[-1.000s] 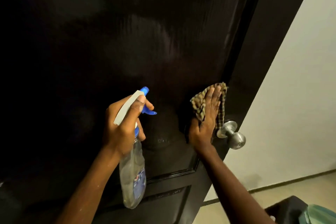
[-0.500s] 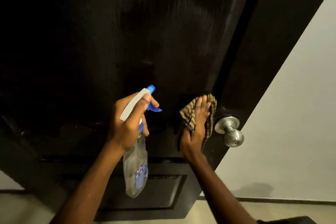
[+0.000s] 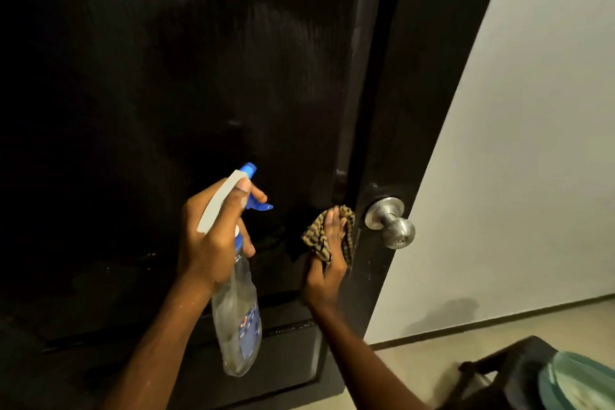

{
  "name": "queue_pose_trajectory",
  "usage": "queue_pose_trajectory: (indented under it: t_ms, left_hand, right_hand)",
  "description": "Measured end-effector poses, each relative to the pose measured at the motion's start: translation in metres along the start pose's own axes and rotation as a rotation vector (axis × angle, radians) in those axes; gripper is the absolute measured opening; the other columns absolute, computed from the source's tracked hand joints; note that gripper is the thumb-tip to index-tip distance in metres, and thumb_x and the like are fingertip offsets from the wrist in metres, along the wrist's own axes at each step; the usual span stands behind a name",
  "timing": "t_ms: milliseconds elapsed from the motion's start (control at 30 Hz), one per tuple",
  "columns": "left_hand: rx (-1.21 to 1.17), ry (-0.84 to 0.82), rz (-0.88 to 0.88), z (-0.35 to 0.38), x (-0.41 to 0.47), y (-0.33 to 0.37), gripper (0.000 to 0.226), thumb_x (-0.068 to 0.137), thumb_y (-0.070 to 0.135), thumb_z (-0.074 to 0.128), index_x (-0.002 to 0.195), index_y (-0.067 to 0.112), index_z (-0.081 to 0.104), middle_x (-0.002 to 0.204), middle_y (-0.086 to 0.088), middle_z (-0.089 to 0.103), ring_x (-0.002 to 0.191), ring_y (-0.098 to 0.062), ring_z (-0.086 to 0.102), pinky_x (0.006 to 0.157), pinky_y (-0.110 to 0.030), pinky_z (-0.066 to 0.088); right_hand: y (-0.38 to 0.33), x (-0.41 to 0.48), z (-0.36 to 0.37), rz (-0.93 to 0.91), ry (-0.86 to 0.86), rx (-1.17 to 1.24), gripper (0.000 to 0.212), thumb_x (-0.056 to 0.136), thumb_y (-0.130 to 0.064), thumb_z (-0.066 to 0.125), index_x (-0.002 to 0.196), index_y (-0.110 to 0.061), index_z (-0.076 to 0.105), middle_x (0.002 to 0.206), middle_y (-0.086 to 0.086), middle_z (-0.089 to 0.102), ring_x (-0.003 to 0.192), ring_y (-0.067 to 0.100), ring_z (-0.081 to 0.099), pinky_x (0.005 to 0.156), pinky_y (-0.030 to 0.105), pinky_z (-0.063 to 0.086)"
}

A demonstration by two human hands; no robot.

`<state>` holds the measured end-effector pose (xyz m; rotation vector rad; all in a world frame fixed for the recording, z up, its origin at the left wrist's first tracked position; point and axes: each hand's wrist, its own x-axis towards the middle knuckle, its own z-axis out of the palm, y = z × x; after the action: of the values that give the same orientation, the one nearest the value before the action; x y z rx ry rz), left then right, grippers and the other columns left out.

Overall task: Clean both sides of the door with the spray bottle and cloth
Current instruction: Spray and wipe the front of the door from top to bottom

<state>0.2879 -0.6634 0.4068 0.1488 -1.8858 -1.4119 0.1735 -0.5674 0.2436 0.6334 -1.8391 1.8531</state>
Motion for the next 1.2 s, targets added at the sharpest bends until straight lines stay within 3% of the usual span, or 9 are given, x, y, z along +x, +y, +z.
queue_pose_trajectory:
  t_ms: [100, 200, 367, 467, 567, 700, 900, 1000, 1200]
  left_hand:
    - [0.014, -0.006, -0.011, -0.001, -0.002, 0.001, 0.042, 0.095, 0.042, 0.042, 0.086, 0.010, 0.068, 0.052, -0.009, 0.061, 0.034, -0.021, 0.054, 0.043, -0.025, 0.046]
    - [0.018, -0.025, -0.012, -0.002, -0.006, 0.001, 0.042, 0.095, 0.041, 0.041, 0.086, 0.010, 0.067, 0.052, -0.011, 0.061, 0.034, -0.022, 0.054, 0.042, -0.025, 0.046]
    - [0.001, -0.022, -0.042, -0.009, -0.016, 0.004, 0.042, 0.096, 0.036, 0.041, 0.087, 0.004, 0.067, 0.067, -0.005, 0.069, 0.034, -0.020, 0.054, 0.041, -0.026, 0.046]
    - [-0.003, -0.017, -0.062, -0.015, -0.022, 0.003, 0.042, 0.096, 0.035, 0.042, 0.088, 0.002, 0.067, 0.063, -0.002, 0.069, 0.033, -0.020, 0.052, 0.040, -0.027, 0.045]
    - [0.001, -0.009, -0.063, -0.021, -0.027, 0.001, 0.039, 0.096, 0.035, 0.043, 0.086, 0.006, 0.067, 0.069, -0.020, 0.068, 0.032, -0.024, 0.052, 0.039, -0.027, 0.044]
    - [0.032, -0.007, -0.072, -0.025, -0.033, -0.002, 0.040, 0.097, 0.035, 0.043, 0.085, 0.005, 0.067, 0.062, -0.012, 0.067, 0.032, -0.022, 0.052, 0.040, -0.025, 0.044]
    - [0.054, -0.040, -0.087, -0.022, -0.041, -0.005, 0.041, 0.096, 0.034, 0.043, 0.087, 0.003, 0.067, 0.059, 0.004, 0.068, 0.032, -0.017, 0.053, 0.040, -0.024, 0.045]
    - [0.050, -0.034, -0.090, -0.015, -0.044, -0.003, 0.039, 0.095, 0.036, 0.044, 0.086, 0.007, 0.068, 0.067, 0.000, 0.070, 0.033, -0.018, 0.053, 0.039, -0.024, 0.044]
    - [0.047, -0.021, -0.103, -0.014, -0.049, -0.001, 0.041, 0.096, 0.037, 0.041, 0.087, 0.006, 0.067, 0.057, 0.005, 0.066, 0.033, -0.016, 0.052, 0.040, -0.026, 0.045]
  right_hand:
    - [-0.002, -0.022, 0.000, 0.239, 0.078, 0.145, 0.058, 0.087, -0.008, 0.039, 0.143, 0.004, 0.047, 0.152, -0.001, 0.046, 0.147, 0.009, 0.034, 0.123, 0.026, 0.024]
    - [-0.012, -0.022, 0.002, 0.413, 0.192, 0.234, 0.063, 0.085, -0.033, 0.042, 0.130, 0.007, 0.061, 0.133, 0.017, 0.064, 0.129, 0.030, 0.056, 0.113, 0.045, 0.041]
    - [-0.070, 0.012, 0.008, 0.555, 0.320, 0.384, 0.012, 0.088, -0.028, 0.046, 0.093, -0.022, 0.056, 0.093, -0.002, 0.057, 0.089, 0.014, 0.055, 0.072, 0.014, 0.047]
    - [-0.102, 0.050, 0.011, 0.352, 0.289, 0.359, 0.027, 0.080, -0.038, 0.046, 0.099, -0.022, 0.057, 0.100, -0.004, 0.056, 0.098, 0.018, 0.055, 0.092, 0.035, 0.047]
    - [-0.103, 0.075, 0.005, 0.164, 0.212, 0.245, 0.070, 0.082, -0.042, 0.040, 0.126, 0.010, 0.057, 0.124, 0.020, 0.059, 0.125, 0.044, 0.050, 0.110, 0.055, 0.039]
    - [-0.055, 0.052, -0.002, 0.074, 0.119, 0.147, 0.056, 0.089, -0.019, 0.039, 0.129, 0.013, 0.059, 0.133, 0.029, 0.060, 0.132, 0.046, 0.050, 0.109, 0.064, 0.038]
    - [-0.004, -0.031, -0.013, 0.545, 0.269, 0.226, 0.044, 0.083, -0.034, 0.046, 0.096, 0.000, 0.070, 0.086, 0.005, 0.068, 0.088, 0.022, 0.063, 0.075, 0.031, 0.052]
    - [0.001, -0.038, -0.023, 0.802, 0.385, 0.322, 0.023, 0.101, -0.011, 0.045, 0.099, -0.001, 0.065, 0.091, 0.009, 0.062, 0.083, 0.019, 0.057, 0.067, 0.019, 0.049]
    - [-0.005, -0.031, -0.034, 0.942, 0.464, 0.686, 0.017, 0.073, -0.026, 0.051, 0.077, -0.015, 0.064, 0.074, 0.004, 0.057, 0.067, 0.019, 0.053, 0.063, 0.032, 0.042]
